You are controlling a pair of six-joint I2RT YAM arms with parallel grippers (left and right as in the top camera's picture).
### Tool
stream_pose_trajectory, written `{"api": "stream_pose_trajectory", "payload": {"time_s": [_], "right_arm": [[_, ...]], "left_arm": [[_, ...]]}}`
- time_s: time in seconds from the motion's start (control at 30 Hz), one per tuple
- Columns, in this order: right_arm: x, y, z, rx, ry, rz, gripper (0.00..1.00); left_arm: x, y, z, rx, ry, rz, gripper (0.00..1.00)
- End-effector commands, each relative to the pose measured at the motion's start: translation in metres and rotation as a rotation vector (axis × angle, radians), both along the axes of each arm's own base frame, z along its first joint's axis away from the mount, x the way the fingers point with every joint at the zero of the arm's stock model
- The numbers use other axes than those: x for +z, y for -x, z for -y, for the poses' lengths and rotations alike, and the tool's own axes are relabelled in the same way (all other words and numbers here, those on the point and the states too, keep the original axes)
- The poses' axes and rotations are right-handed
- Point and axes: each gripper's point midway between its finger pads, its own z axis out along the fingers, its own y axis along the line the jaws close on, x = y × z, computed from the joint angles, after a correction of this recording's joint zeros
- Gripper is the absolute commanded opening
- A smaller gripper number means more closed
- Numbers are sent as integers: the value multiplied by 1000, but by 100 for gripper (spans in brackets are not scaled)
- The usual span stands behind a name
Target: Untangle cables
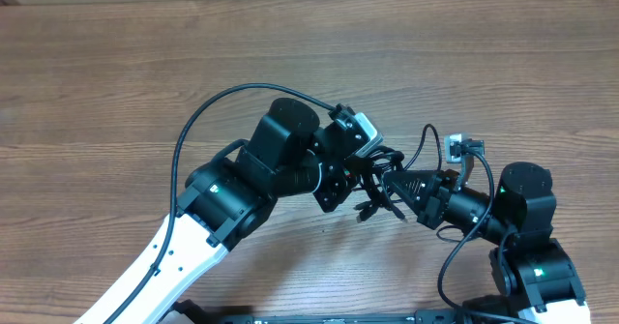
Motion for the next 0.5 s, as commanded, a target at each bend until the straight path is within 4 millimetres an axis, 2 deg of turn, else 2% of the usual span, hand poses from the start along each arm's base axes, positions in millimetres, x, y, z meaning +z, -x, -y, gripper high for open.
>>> {"api": "stream_pose_trajectory", "payload": {"time_s": [0.0,0.17,0.33,0.37,0.47], "right_arm": [[-11,-27,33,-234,103,-9,4],[-13,-29,38,-261,117,-12,6],[-13,-29,38,-261,118,-15,29],[-13,-29,38,-261,118,-15,37],[-13,-29,38,-264,119,-14,45]], "left_arm": [[16,10,3,-58,45,8,4],[14,23,5,-110,57,-40,4],[8,31,2,-129,43,-87,4],[9,34,3,-144,51,-95,4],[12,39,6,-170,70,-105,4]]}}
